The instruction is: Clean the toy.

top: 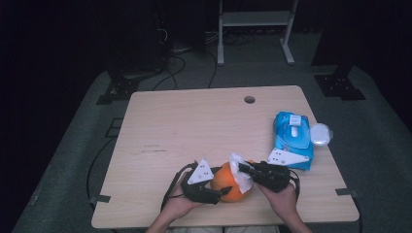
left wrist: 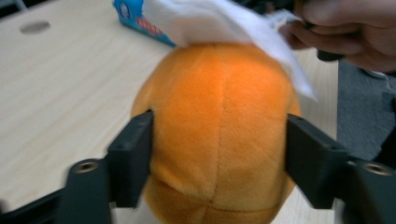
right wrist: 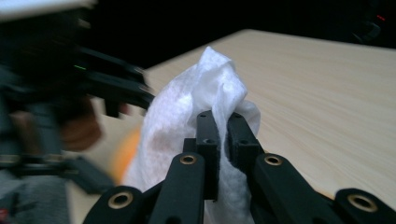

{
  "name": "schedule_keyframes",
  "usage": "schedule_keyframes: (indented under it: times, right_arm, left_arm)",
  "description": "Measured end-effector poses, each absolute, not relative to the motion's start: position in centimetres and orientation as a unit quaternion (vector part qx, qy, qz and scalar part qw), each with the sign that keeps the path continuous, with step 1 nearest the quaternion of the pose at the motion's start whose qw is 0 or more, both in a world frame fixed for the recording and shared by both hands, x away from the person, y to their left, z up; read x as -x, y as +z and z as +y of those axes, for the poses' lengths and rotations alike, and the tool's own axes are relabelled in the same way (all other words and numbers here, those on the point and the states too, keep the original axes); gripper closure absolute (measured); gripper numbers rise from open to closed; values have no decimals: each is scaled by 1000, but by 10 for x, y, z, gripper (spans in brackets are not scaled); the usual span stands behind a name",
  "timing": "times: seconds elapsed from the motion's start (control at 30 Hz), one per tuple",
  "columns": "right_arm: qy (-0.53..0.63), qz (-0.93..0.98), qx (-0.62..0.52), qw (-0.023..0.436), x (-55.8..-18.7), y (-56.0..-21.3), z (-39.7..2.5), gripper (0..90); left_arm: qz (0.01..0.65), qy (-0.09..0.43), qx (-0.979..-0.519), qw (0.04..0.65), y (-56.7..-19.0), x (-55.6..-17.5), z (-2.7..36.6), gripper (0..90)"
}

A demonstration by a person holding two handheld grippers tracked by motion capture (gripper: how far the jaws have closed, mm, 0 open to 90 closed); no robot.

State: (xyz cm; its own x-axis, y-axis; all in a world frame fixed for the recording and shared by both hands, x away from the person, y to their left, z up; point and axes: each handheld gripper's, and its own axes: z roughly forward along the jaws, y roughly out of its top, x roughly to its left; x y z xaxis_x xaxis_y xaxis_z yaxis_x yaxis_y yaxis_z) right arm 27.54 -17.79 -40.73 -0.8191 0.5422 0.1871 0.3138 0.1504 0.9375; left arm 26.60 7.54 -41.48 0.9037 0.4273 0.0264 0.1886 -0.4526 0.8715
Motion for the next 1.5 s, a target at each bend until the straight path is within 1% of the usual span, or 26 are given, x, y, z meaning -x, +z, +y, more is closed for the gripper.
schedule_keyframes:
  times: [0.13, 0.27, 0.33, 0.4, 0.47, 0.5, 0.57, 0.6, 0.67, 0.73, 0.77, 0.83, 0.93, 1.03, 1.13, 1.2, 1.3, 1.47, 1.5]
  right_arm:
    - [576, 765, -265, 117, -271, -403, -171, 843]
    - [575, 754, -303, 94, -283, -412, -186, 843]
    - [573, 757, -298, 103, -280, -408, -183, 843]
    - [590, 751, -281, 93, -273, -401, -178, 843]
    - [590, 757, -262, 102, -267, -395, -170, 843]
    - [586, 759, -259, 111, -266, -395, -168, 843]
    - [574, 764, -274, 112, -272, -402, -171, 843]
    - [568, 766, -280, 115, -275, -406, -173, 843]
    - [564, 762, -303, 97, -283, -419, -180, 843]
    - [560, 762, -310, 100, -287, -423, -184, 843]
    - [561, 760, -313, 99, -288, -423, -185, 842]
    - [559, 762, -310, 104, -287, -422, -183, 843]
    - [574, 756, -301, 95, -280, -415, -179, 844]
    - [594, 752, -272, 89, -272, -404, -172, 843]
    - [582, 762, -265, 102, -271, -404, -168, 843]
    - [577, 762, -277, 98, -277, -411, -173, 842]
    - [578, 751, -310, 75, -288, -419, -185, 842]
    - [594, 755, -267, 81, -273, -404, -170, 843]
    - [589, 762, -256, 90, -269, -400, -165, 843]
  left_arm:
    - [176, 127, -838, 501, -410, -264, 78, 360]
    - [176, 127, -835, 505, -408, -263, 76, 366]
    - [173, 129, -835, 506, -406, -263, 76, 366]
    - [175, 128, -831, 512, -403, -262, 77, 368]
    - [174, 132, -829, 514, -400, -262, 79, 368]
    - [177, 133, -827, 516, -399, -262, 81, 368]
    - [181, 133, -825, 518, -401, -262, 82, 360]
    - [183, 125, -826, 519, -403, -264, 81, 342]
    - [187, 112, -829, 516, -406, -266, 80, 271]
    - [193, 102, -827, 517, -411, -268, 79, 186]
    - [191, 106, -828, 516, -413, -267, 79, 168]
    - [191, 115, -829, 513, -414, -267, 77, 174]
    - [189, 135, -829, 509, -414, -265, 75, 252]
    - [186, 141, -830, 507, -414, -264, 72, 295]
    - [186, 145, -832, 503, -414, -263, 71, 301]
    - [186, 144, -832, 503, -414, -263, 71, 304]
    - [187, 140, -829, 508, -415, -264, 69, 302]
    - [193, 140, -825, 513, -417, -266, 69, 298]
    - [194, 140, -826, 511, -417, -265, 69, 297]
